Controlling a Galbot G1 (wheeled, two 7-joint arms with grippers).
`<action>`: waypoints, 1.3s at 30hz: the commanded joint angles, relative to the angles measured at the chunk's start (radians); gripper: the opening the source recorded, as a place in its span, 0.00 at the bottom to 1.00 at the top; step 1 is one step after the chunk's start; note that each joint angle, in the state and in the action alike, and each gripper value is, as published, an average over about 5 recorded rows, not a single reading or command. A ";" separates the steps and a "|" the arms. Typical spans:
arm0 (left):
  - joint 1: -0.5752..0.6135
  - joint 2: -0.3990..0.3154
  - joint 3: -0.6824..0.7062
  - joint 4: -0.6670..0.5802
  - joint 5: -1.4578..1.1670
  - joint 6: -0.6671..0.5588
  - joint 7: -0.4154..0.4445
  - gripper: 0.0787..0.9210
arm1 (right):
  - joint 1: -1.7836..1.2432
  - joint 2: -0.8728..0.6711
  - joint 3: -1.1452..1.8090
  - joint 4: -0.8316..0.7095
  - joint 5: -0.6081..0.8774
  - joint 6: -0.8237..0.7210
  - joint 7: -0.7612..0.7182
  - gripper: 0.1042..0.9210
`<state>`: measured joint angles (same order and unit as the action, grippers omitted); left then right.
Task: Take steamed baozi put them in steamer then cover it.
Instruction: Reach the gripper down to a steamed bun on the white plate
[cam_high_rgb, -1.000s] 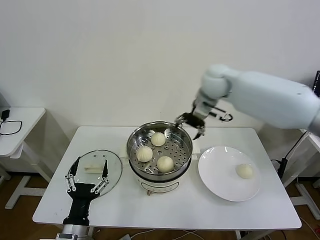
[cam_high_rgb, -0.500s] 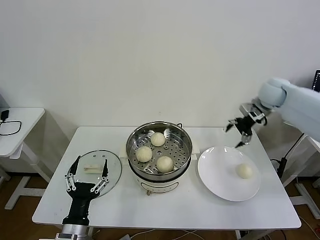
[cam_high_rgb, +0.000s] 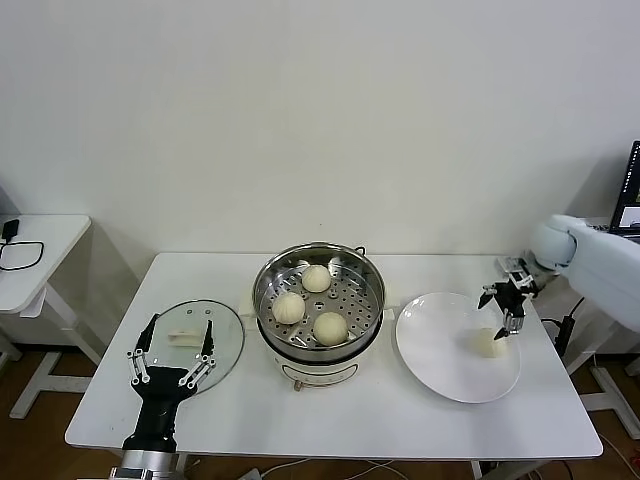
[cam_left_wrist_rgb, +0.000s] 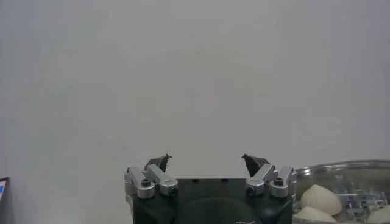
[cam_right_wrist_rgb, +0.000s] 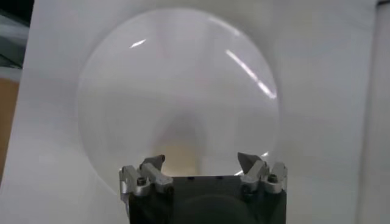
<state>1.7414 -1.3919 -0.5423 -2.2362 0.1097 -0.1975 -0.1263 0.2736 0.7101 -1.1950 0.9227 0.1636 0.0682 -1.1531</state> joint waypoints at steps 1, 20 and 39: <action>0.001 -0.001 0.001 0.002 0.001 -0.002 0.000 0.88 | -0.090 -0.010 0.037 -0.032 -0.028 -0.013 0.031 0.88; -0.005 -0.001 -0.001 0.011 0.001 -0.004 -0.002 0.88 | -0.115 0.021 0.049 -0.067 -0.047 -0.010 0.095 0.88; -0.011 -0.001 -0.005 0.002 -0.004 -0.003 -0.002 0.88 | 0.013 0.003 -0.017 0.020 -0.025 -0.006 0.047 0.67</action>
<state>1.7326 -1.3941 -0.5480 -2.2298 0.1076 -0.2019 -0.1282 0.1969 0.7247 -1.1724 0.8840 0.1219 0.0597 -1.0766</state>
